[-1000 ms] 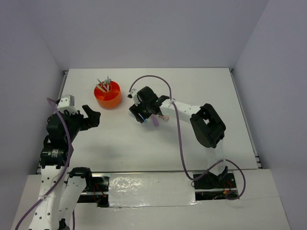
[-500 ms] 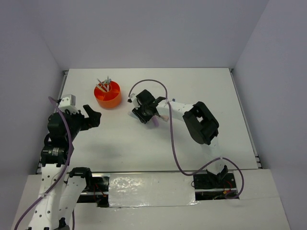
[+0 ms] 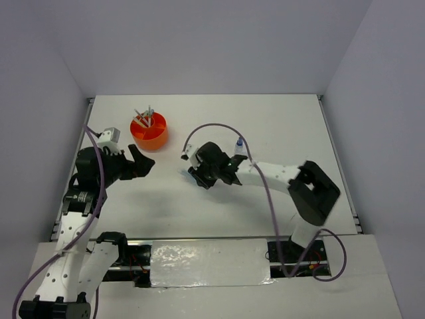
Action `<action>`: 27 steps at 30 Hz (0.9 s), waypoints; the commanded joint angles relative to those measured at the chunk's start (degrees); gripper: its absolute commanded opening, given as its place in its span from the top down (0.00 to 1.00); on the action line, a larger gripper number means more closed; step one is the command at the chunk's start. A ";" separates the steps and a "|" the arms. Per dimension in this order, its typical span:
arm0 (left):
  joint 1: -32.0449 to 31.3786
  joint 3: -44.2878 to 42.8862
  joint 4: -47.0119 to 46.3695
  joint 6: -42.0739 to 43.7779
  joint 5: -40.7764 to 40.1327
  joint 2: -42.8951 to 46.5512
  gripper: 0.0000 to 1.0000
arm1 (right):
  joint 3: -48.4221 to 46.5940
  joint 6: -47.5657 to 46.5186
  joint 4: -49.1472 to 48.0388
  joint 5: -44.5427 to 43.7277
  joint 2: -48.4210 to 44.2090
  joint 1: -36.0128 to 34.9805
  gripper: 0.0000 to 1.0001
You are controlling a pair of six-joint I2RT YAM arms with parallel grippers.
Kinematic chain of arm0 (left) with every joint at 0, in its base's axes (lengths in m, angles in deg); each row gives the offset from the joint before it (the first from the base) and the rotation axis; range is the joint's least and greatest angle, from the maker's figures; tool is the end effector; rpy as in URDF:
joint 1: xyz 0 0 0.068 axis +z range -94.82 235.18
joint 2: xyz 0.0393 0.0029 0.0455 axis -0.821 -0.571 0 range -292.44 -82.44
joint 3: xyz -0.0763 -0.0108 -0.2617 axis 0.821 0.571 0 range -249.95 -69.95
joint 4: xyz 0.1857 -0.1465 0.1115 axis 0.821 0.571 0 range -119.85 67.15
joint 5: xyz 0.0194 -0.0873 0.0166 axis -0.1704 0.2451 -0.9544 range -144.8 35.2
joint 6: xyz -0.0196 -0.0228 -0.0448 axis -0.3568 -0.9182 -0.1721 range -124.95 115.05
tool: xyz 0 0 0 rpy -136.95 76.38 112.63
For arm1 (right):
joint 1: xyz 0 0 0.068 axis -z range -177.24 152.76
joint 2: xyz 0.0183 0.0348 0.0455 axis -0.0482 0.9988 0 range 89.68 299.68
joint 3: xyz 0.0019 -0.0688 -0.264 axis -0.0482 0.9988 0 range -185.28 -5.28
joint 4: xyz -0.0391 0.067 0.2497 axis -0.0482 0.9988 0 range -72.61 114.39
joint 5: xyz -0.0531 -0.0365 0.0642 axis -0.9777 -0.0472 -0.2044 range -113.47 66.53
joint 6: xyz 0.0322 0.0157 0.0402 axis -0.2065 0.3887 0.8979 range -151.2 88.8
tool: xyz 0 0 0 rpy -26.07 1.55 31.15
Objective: Sort the stationery into containers
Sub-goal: Pick up the stationery from the center of the board.
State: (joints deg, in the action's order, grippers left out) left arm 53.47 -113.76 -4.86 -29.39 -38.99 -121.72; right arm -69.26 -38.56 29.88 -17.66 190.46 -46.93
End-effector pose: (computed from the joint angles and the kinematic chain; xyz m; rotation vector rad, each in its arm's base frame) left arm 0.1564 -0.0144 0.3219 -0.1997 1.9458 -0.5692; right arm 0.2385 0.2866 0.1913 -1.2238 2.1540 0.4491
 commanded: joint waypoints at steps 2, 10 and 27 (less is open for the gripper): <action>-0.57 2.58 -7.84 -8.32 17.28 -0.71 0.01 | 3.33 -0.82 -7.49 2.64 -14.71 -6.46 0.89; -2.33 5.58 -15.94 -16.95 23.56 -1.05 0.03 | 6.06 -1.08 -8.36 -3.34 -25.62 -14.28 0.88; -3.38 5.23 -17.35 -17.74 32.96 0.35 0.85 | -1.13 -1.79 -5.02 -8.79 -23.08 -16.31 0.85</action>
State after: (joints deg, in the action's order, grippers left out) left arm 50.41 -106.35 -21.30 -48.80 -8.43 -121.61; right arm -66.14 -40.09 25.90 -24.57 167.33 -62.99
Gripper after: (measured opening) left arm 0.269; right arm 0.344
